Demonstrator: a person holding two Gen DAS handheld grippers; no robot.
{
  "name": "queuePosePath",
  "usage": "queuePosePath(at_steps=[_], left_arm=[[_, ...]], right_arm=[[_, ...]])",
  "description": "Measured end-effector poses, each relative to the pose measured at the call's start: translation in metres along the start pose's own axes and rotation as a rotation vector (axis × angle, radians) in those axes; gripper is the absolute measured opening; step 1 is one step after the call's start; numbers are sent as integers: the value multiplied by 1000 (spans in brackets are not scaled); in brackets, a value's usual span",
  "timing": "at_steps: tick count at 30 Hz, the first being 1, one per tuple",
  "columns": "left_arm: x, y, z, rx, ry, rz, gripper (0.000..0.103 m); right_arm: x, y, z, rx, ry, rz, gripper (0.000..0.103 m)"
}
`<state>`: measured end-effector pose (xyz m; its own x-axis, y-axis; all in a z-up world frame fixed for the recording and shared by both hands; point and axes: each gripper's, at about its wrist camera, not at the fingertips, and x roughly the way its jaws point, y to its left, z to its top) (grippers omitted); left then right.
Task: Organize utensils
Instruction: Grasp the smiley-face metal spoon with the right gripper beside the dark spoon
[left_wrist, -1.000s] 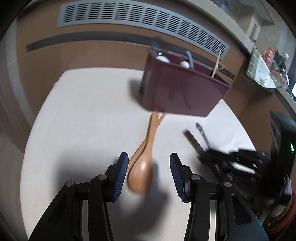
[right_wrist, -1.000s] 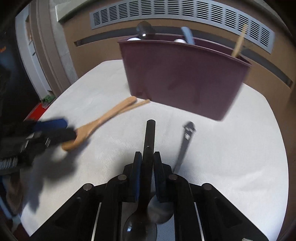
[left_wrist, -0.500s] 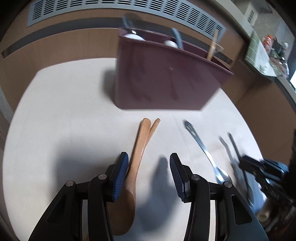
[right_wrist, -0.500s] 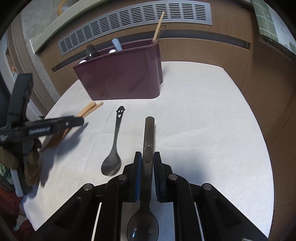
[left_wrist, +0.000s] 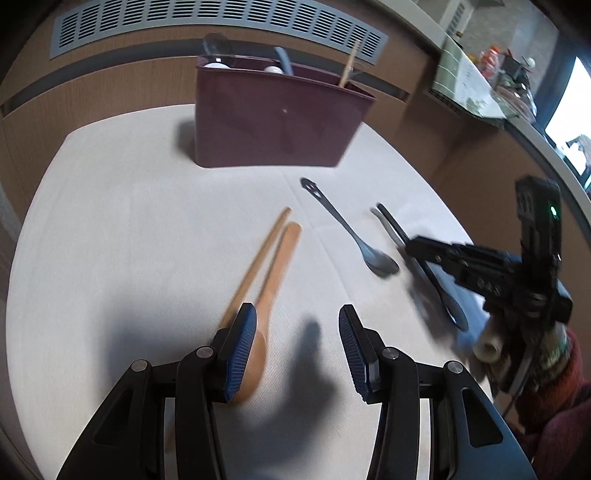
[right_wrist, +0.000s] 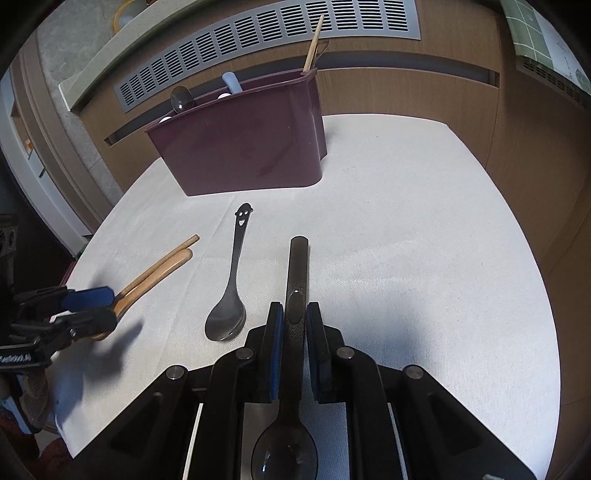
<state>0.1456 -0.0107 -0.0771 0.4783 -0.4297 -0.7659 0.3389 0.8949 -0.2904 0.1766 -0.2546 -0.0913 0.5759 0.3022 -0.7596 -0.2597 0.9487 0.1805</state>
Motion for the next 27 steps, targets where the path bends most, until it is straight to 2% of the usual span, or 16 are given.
queuePosePath(at_steps=[9,18,23,27], left_arm=[[20,-4,10,47,7,97,48],[30,-9,11,40,45,34,48],[34,-14,15,70,72,60,48],[43,-18,24,115,87,105,47]], right_arm=[[-1,2,-4,-15,9,-4,12],[1,9,-3,-75,35,-47,13],[8,16,3,-130,48,-73,18],[8,16,6,-106,51,-73,20]])
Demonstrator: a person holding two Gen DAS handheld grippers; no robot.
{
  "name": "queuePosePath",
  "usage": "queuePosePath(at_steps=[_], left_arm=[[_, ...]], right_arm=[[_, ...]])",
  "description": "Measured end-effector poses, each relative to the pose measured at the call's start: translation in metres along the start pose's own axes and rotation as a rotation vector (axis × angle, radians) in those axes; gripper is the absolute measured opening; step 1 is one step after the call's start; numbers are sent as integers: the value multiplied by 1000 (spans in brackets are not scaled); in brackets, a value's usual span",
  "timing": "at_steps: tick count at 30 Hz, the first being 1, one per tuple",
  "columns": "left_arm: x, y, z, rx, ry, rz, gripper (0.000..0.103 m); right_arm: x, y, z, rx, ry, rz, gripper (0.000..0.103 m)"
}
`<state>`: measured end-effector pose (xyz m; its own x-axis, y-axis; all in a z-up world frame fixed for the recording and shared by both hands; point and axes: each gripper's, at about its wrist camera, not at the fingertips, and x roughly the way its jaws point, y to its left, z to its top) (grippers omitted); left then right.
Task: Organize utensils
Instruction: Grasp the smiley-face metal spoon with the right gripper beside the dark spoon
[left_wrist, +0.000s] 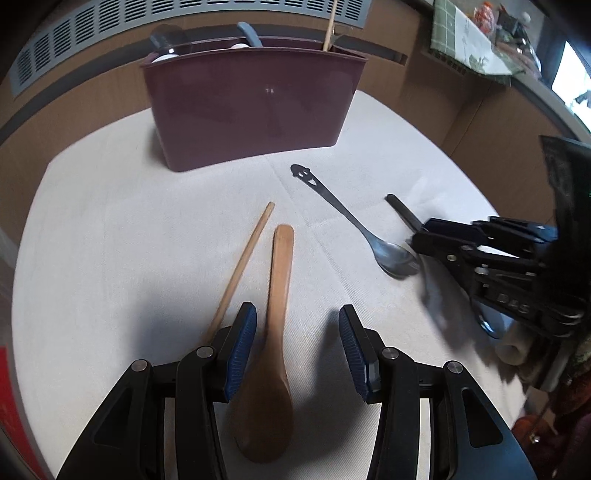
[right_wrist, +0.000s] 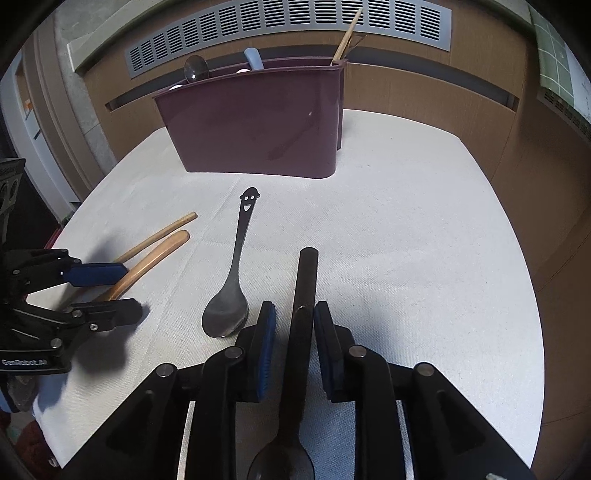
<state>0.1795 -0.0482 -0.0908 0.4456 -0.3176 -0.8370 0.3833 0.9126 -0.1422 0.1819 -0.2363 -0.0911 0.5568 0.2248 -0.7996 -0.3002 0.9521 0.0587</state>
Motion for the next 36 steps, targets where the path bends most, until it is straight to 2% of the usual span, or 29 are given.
queuePosePath(at_steps=[3,5,9,12,17,36], left_arm=[[4,0,5,8,3,21,48],[5,0,6,8,8,24,47],[3,0,2,19,16,23,47],[-1,6,-3,-10,12,7,47],[-7,14,-9,-48,4,-10,47],[-9,15,-11,-83,-14,-11,47]], right_arm=[[-14,-5,-3,52,-55,57,22],[-25,0,-5,18,-75,117,22],[-33,19,-17,-80,-53,134,22],[-28,27,-22,-83,-21,141,22],[-9,33,-17,-76,22,95,22],[18,49,16,-138,-15,18,29]])
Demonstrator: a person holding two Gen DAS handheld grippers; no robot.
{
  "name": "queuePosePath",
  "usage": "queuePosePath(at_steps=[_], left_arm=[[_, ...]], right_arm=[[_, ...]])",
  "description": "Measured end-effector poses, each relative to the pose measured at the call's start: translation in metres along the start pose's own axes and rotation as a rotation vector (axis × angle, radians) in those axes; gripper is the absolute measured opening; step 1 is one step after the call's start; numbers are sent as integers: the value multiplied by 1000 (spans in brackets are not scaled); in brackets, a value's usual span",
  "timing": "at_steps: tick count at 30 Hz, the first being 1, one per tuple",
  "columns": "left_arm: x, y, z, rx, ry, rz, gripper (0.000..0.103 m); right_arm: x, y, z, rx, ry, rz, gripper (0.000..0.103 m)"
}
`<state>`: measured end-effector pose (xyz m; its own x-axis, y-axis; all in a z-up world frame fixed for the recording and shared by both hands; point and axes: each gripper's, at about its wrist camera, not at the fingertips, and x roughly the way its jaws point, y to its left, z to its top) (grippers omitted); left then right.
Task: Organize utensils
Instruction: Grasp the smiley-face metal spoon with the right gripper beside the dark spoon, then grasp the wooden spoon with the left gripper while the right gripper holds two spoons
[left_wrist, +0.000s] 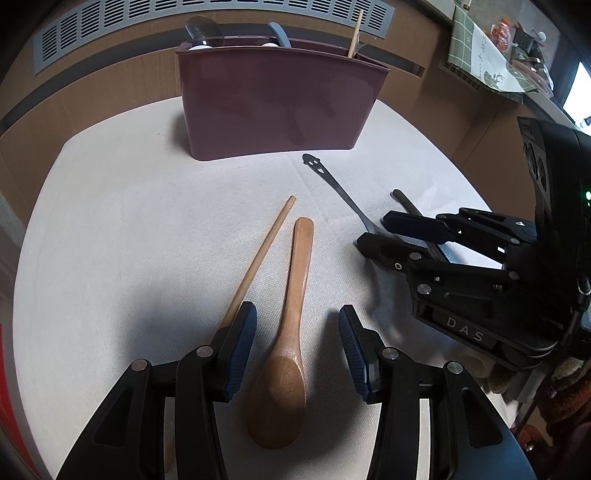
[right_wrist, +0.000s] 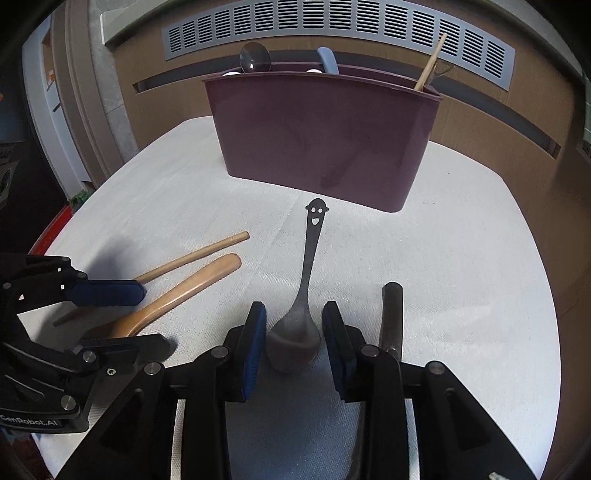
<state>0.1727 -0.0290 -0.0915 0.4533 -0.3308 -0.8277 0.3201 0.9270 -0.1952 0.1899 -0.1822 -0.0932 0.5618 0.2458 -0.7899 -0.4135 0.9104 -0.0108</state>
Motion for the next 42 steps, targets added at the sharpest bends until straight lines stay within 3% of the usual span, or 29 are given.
queuePosePath(at_steps=[3,4,5,9,11,13,14,16,20,22,26,31,36,42], left_arm=[[0,1,0,-7,-1,-5,47],[0,2,0,-7,-1,-6,47],[-1,2,0,-6,-1,-6,47],[0,0,0,-4,2,6,47],[0,-2,1,2,4,18,47],[0,-3,1,10,6,24,47],[0,-4,0,9,6,23,47],[-2,-2,1,-8,5,10,47],[-6,4,-4,-36,-23,31,46],[-9,9,-8,-48,-44,74,46],[-15,25,-10,-109,-59,16,46],[-14,26,-9,-103,-68,-21,46],[-14,14,-11,-64,-64,-46,46],[-2,-6,5,22,-33,35,40]], right_arm=[[-8,-4,-4,-9,-22,-13,22],[-13,-6,-5,-11,-41,-28,2],[-19,-9,-5,-13,-60,-36,1],[-57,-24,-4,17,-167,-31,1],[-67,-29,-3,19,-178,4,5],[-73,-37,-7,41,-159,83,8],[-72,-39,-11,52,-141,114,19],[-64,-39,-21,85,-93,152,31],[-49,-31,-37,110,-28,164,31],[-41,-23,-40,105,-3,147,31],[-28,-8,-32,64,2,44,30],[-14,-1,-16,36,-1,-43,30],[-16,1,-11,-21,-10,-65,25],[-69,-25,11,27,-193,-77,25]])
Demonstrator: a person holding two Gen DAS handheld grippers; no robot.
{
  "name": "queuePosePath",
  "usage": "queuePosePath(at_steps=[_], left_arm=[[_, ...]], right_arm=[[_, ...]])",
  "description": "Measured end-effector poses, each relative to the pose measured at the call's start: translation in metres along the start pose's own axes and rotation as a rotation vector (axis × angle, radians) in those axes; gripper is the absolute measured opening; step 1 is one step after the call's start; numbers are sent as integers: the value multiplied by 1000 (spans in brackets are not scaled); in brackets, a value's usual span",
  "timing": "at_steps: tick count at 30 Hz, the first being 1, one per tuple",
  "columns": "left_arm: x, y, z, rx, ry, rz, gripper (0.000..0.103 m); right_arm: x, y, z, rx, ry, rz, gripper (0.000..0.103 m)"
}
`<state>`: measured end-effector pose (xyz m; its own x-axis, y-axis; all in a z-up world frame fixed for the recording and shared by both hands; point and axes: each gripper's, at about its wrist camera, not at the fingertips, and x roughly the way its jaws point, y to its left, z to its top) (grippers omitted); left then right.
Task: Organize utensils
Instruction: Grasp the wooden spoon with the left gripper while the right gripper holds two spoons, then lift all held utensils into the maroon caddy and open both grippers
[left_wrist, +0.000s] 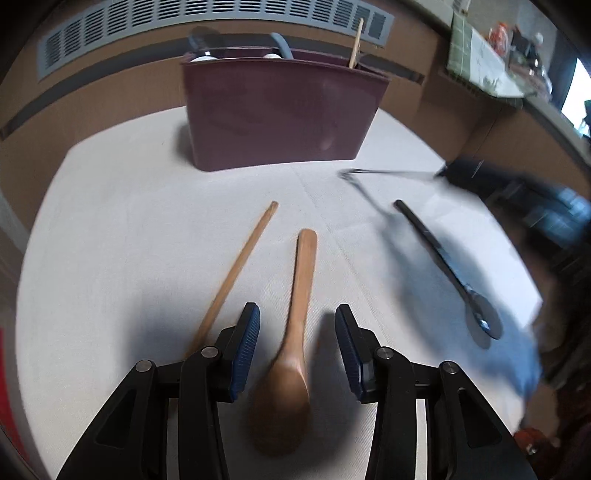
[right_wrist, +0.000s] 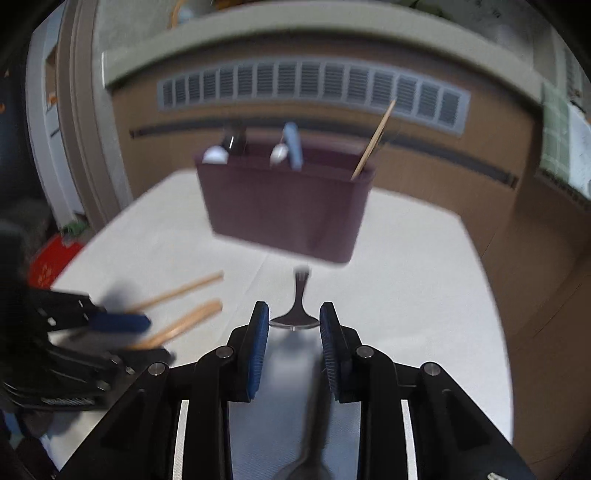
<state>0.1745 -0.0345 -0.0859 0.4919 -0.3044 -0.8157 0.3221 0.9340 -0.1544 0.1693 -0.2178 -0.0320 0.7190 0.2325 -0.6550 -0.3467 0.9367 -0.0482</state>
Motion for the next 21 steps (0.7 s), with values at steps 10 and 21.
queuePosePath(at_steps=[10,21], left_arm=[[15,-17,29,111,28,82,11],[-73,5,37,-88,-263,-2,11]], right_arm=[[-46,-39,12,114,-138,3,25],[-66,-29,16,92,-183,20,25]])
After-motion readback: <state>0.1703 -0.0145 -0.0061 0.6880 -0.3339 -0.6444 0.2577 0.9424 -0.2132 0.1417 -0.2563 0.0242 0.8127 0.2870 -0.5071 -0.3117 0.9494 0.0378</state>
